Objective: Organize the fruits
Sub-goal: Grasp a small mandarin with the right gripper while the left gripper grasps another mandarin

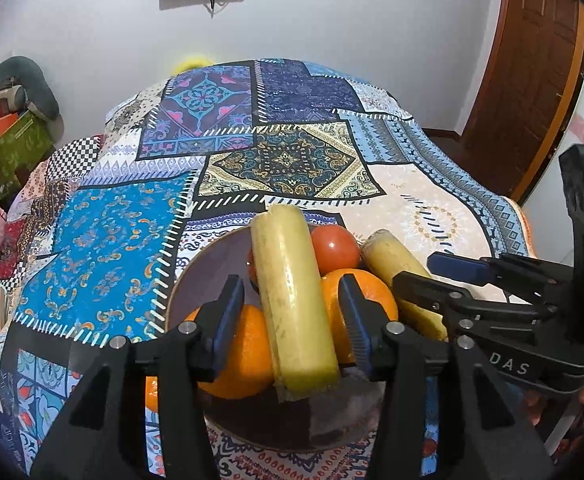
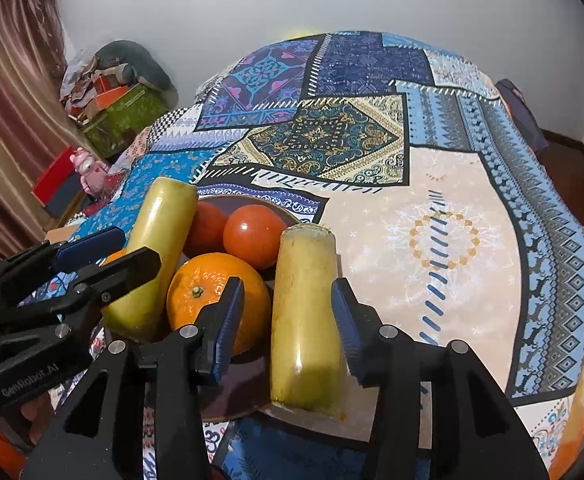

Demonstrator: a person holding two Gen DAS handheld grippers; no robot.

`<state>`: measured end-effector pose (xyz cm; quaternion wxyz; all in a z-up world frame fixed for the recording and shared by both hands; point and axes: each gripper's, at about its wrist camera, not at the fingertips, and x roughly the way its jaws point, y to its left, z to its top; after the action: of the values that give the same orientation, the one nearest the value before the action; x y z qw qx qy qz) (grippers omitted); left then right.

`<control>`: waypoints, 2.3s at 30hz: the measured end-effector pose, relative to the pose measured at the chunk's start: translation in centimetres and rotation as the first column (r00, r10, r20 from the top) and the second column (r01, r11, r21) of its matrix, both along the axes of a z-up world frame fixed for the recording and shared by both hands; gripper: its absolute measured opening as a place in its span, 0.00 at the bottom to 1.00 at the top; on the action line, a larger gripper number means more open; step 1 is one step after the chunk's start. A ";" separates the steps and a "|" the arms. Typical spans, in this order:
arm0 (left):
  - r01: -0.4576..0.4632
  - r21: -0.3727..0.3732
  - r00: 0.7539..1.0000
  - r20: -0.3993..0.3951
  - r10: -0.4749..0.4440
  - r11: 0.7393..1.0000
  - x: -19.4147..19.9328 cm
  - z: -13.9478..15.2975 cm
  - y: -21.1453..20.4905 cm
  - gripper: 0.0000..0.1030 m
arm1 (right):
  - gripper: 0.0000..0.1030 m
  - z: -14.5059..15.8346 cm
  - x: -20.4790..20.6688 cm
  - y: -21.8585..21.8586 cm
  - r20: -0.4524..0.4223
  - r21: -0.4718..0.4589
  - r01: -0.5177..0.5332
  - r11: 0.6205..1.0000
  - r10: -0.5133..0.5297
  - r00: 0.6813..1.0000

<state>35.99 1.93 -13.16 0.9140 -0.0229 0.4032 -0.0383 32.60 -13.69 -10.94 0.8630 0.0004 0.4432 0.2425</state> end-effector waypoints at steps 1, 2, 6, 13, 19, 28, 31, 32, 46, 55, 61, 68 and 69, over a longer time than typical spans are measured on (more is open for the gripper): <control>0.000 -0.002 1.000 0.003 0.000 1.000 -0.2 0.2 0.1 0.48 | 0.42 0.2 -0.2 0.0 0.011 -0.003 0.002 1.000 -0.002 1.000; 0.000 -0.008 1.000 0.003 0.000 1.000 -0.4 0.4 0.3 0.48 | 0.43 0.5 -0.5 -0.1 0.024 -0.005 0.000 1.000 0.000 1.000; 0.000 -0.027 1.000 0.004 0.000 1.000 -1.9 1.0 1.2 0.48 | 0.43 1.6 -1.9 -0.4 0.058 -0.004 -0.011 1.000 0.011 0.998; 0.000 -0.023 1.000 0.013 0.000 1.000 -5.9 2.2 2.5 0.51 | 0.45 4.2 -5.7 -1.4 0.128 0.018 -0.022 1.000 0.020 0.992; 0.003 -0.016 1.000 -0.003 -0.004 1.000 -11.0 2.0 4.0 0.51 | 0.46 4.8 -9.4 -2.6 0.163 0.022 -0.020 1.000 0.016 0.986; 0.001 -0.023 1.000 -0.022 -0.001 1.000 -16.3 0.9 4.8 0.52 | 0.46 2.0 -13.7 -4.4 0.092 0.004 -0.016 1.000 0.015 0.996; -0.002 -0.042 1.000 -0.030 0.001 0.999 -17.3 0.6 4.8 0.54 | 0.46 0.4 -15.1 -4.8 0.055 -0.009 -0.021 1.000 0.021 0.998; -0.002 -0.048 0.999 -0.032 0.000 0.999 -17.5 0.5 4.8 0.54 | 0.46 -0.1 -15.4 -4.8 0.043 -0.015 -0.023 1.000 0.023 0.999; -0.022 -0.027 0.999 -0.046 0.021 0.999 -17.4 -0.8 5.4 0.60 | 0.32 -3.8 -16.0 -4.5 -0.045 -0.018 -0.034 0.999 0.033 0.998; -0.042 -0.024 0.998 -0.042 0.041 0.999 -14.2 -1.3 7.0 0.63 | 0.32 -2.6 -14.8 -4.2 -0.013 0.005 -0.032 0.999 0.032 0.999; -0.075 -0.017 0.995 -0.073 0.073 0.997 -10.1 -2.3 9.0 0.63 | 0.32 -2.1 -13.3 -3.9 0.002 0.009 -0.028 1.000 0.028 1.000; -0.043 -0.052 0.988 -0.154 0.035 0.998 -6.1 -4.4 10.0 0.60 | 0.32 -2.6 -12.3 -4.1 -0.016 0.010 -0.015 1.000 0.015 1.000; -0.041 -0.050 0.987 -0.160 0.032 0.998 -5.8 -4.5 10.0 0.59 | 0.32 -2.6 -12.2 -4.2 -0.016 0.007 -0.014 1.000 0.014 1.000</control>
<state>30.20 11.92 -17.70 0.8785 -0.0577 0.4733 -0.0305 20.37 -17.86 -13.57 0.8577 0.0022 0.4493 0.2499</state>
